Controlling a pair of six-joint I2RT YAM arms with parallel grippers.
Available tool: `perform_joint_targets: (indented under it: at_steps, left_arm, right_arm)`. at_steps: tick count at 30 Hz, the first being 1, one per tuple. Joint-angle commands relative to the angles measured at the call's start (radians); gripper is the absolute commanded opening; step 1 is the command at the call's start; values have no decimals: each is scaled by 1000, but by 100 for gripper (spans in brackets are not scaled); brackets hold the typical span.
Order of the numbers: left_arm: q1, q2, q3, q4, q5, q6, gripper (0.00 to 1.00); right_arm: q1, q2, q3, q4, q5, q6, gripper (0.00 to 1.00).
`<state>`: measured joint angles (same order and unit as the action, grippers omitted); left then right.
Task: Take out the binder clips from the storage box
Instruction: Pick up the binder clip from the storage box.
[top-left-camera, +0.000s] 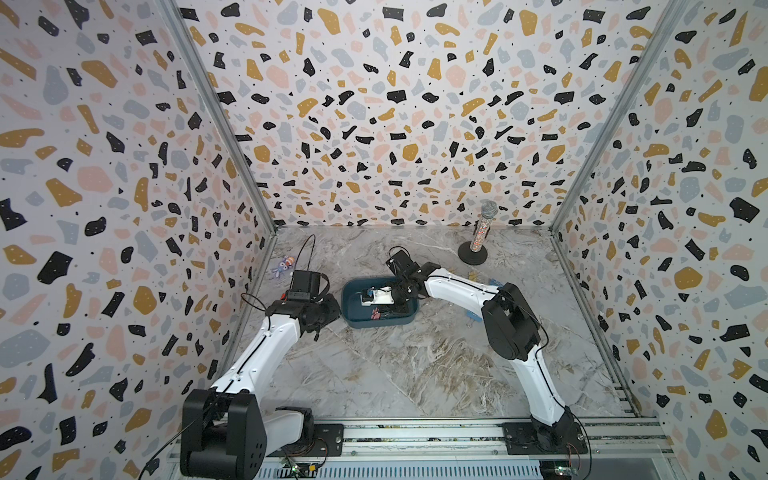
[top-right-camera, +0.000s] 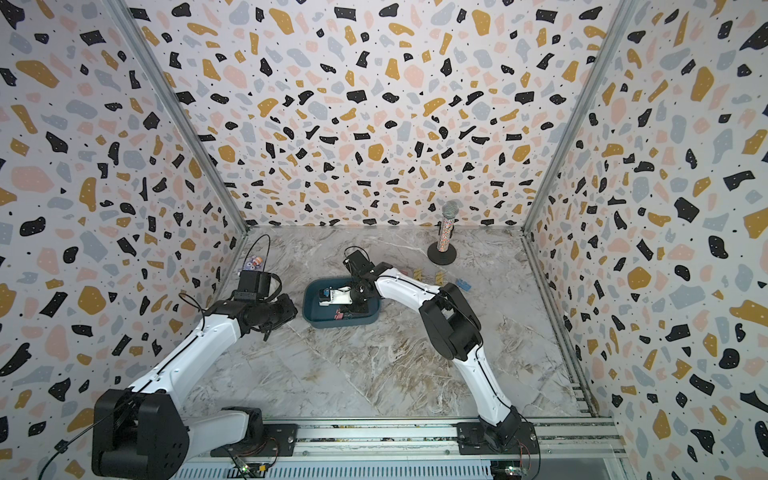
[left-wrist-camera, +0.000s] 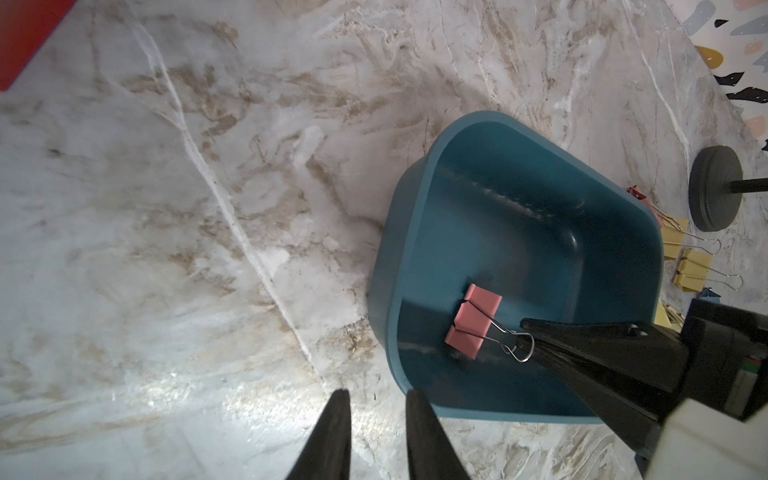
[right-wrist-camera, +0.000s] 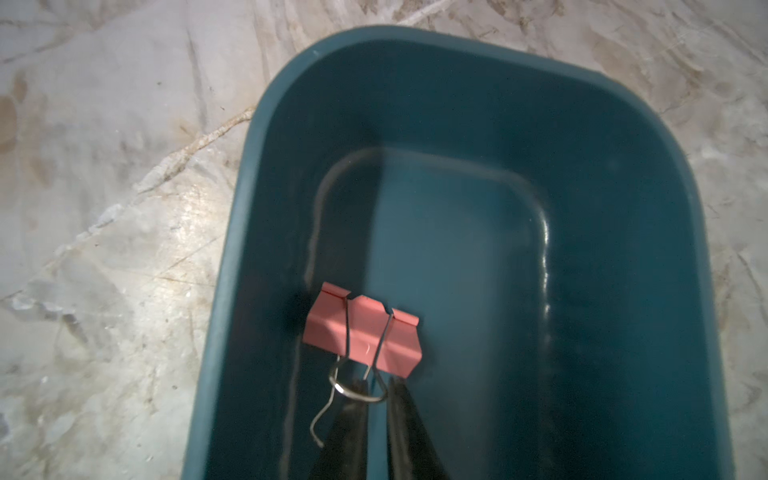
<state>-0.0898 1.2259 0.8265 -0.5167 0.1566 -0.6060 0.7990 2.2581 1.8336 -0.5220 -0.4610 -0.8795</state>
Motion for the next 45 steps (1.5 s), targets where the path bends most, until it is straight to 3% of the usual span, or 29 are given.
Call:
perform_joint_targets:
  at_steps: [1,6,12,20,29,45]
  left_arm:
    - [-1,-18,3,-11,4,15,27]
    - [0,-19,0,-11,3,16,27]
    - [-1,-11,4,-11,0,22,27]
    - [-1,45,28,-11,3,36,27]
    - [1,154,72,-16,16,73,27]
    - [1,209,105,23,54,146,27]
  right_arm:
    - [5,-68,-4,-1,-20,5,18]
    - [6,-77,-20,7,-14,-1,35]
    - [9,-90,-39,30,-27,-7,38]
    - [12,-92,-39,53,-44,-3,34]
    - [13,-93,-46,79,-64,15,21]
    - [13,-92,-51,127,-61,49,0]
